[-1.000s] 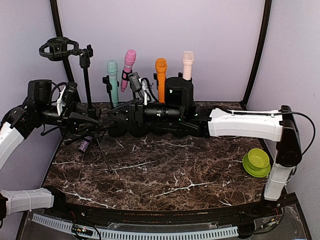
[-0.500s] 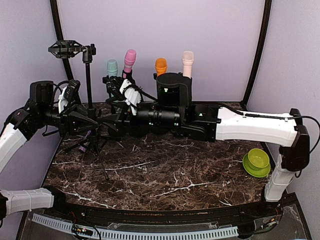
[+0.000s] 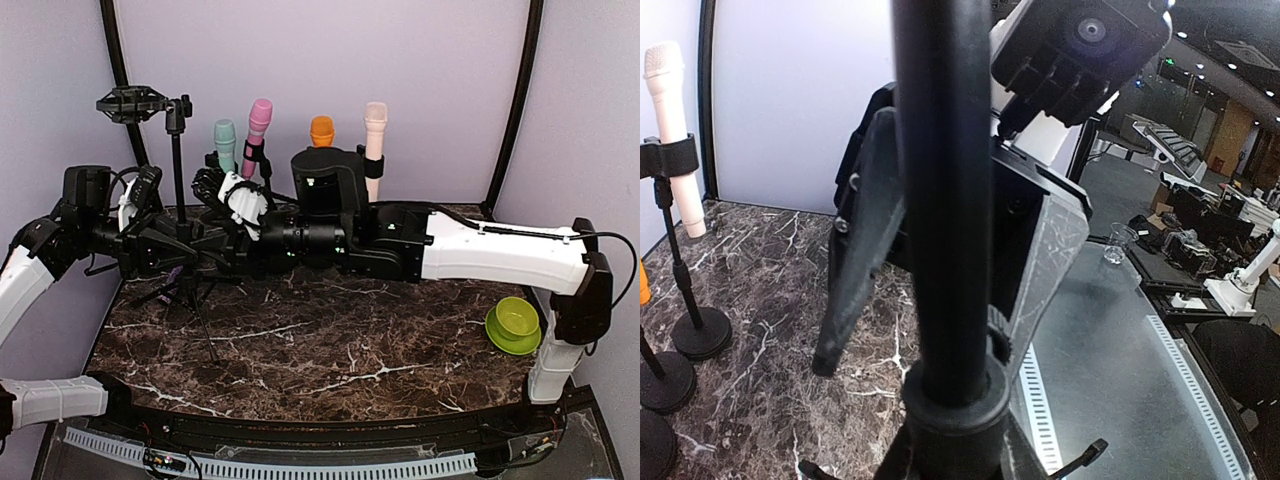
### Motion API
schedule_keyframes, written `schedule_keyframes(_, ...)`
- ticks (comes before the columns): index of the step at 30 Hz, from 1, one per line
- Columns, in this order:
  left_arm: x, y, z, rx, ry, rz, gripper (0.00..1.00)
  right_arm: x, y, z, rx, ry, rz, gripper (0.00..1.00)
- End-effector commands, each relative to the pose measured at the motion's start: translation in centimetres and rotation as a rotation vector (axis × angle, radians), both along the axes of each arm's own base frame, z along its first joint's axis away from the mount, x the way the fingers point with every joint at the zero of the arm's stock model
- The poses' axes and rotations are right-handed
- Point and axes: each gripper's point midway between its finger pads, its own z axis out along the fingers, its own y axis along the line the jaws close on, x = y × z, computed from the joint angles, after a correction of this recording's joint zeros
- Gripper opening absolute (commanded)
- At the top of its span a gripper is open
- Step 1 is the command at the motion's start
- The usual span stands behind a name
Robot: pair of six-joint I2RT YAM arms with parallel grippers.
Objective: Remove the microphone from the stand
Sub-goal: Unscrew the knob on the stand of the microphone stand.
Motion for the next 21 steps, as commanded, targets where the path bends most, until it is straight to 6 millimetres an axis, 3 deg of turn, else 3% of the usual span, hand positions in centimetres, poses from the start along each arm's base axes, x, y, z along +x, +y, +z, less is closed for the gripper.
schedule_keyframes(1, -0.9, 0.0, 1.1, -0.023, -0.058, -0.035, 0.0, -0.8, 0.6, 2.4, 0.063, -0.016, 0.019, 0.37)
schedule_keyframes(10, -0.9, 0.2, 0.2, 0.017, -0.13, -0.025, 0.0, -0.5, 0.9, 2.4, 0.037, 0.042, -0.011, 0.31)
schedule_keyframes(19, -1.0, 0.8, -1.3, 0.106, -0.264, -0.019, 0.0, -0.5, 2.1, -1.3, -0.122, 0.191, 0.013, 0.26)
schedule_keyframes(21, -1.0, 0.8, -1.6, 0.122, -0.272, -0.02, 0.0, -0.3, 2.3, -2.2, -0.151, 0.219, 0.0, 0.34)
